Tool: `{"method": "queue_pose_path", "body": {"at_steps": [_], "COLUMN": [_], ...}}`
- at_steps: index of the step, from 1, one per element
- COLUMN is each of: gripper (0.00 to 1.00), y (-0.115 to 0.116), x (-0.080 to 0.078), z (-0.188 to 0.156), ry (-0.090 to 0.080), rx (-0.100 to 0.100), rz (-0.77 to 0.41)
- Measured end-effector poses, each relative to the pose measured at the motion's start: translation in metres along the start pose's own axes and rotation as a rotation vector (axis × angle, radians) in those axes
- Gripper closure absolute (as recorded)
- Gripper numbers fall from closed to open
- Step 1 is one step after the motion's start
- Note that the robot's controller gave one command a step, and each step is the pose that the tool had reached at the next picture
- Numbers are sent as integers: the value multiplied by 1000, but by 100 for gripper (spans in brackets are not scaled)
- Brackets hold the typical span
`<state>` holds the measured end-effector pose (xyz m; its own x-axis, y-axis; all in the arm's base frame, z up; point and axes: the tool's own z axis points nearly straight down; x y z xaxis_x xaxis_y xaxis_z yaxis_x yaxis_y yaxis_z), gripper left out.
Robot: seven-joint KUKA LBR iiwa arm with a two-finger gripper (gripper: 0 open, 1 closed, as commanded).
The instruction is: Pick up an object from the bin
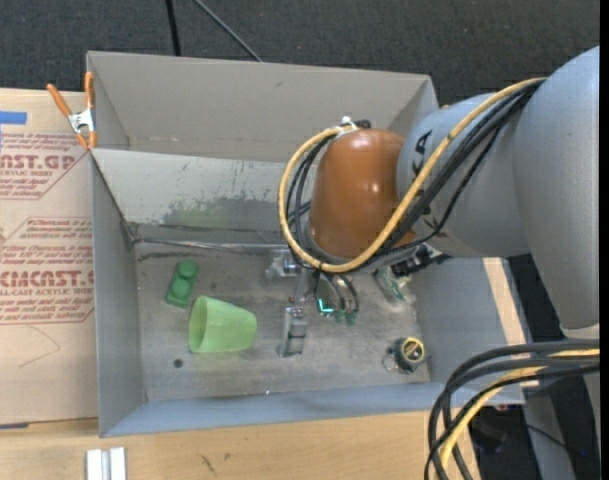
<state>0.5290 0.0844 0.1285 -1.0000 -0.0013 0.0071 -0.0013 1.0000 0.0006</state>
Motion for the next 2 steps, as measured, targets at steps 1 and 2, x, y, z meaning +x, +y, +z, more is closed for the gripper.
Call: {"method": "queue_pose_path", "body": {"at_steps": [1,2], "gripper": [0,0], "y": [41,107], "x": [-4,-17], "z": [62,59], "ry": [-3,-9], "rx": [-1,-4], "rz": [-26,125]}}
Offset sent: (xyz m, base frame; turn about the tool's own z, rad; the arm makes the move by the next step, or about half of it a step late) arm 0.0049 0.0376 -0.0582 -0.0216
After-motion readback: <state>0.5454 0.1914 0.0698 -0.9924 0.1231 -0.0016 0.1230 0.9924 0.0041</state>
